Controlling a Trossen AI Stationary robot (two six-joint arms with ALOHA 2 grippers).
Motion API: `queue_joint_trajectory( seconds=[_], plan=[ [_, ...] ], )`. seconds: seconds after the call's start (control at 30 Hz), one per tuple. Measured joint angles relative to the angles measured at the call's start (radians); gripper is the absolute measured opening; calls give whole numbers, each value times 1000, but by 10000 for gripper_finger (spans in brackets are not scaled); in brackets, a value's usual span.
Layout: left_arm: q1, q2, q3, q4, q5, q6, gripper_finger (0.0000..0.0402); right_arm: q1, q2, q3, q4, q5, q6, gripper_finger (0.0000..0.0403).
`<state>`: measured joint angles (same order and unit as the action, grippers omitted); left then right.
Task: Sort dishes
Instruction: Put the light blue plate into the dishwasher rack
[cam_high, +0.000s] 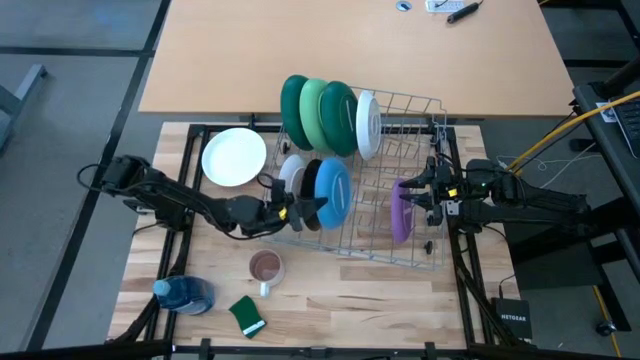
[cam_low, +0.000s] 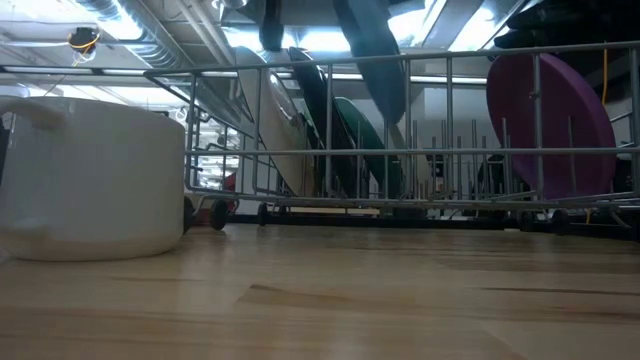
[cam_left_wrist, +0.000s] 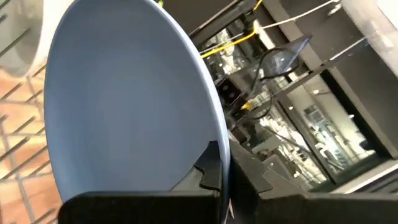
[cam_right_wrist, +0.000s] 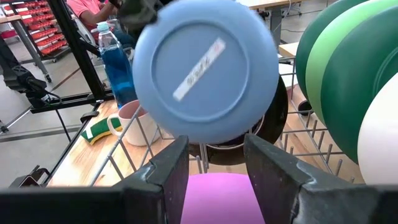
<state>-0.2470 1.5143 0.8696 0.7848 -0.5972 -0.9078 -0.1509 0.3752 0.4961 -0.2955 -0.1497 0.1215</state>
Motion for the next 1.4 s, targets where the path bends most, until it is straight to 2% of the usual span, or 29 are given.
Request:
queue_joint_trajectory(
  seconds=[0.27, 0.73, 1.4],
  plan=[
    [2, 89, 0, 15, -18, -109, 0, 0, 0, 0, 0, 0, 0, 160],
    [49, 92, 0, 12, -72, -130, 1, 0, 0, 0, 0, 0, 1, 160],
    [66, 92, 0, 2, -71, -118, 50, 0, 5, -1, -46, 0, 2, 160]
  ],
)
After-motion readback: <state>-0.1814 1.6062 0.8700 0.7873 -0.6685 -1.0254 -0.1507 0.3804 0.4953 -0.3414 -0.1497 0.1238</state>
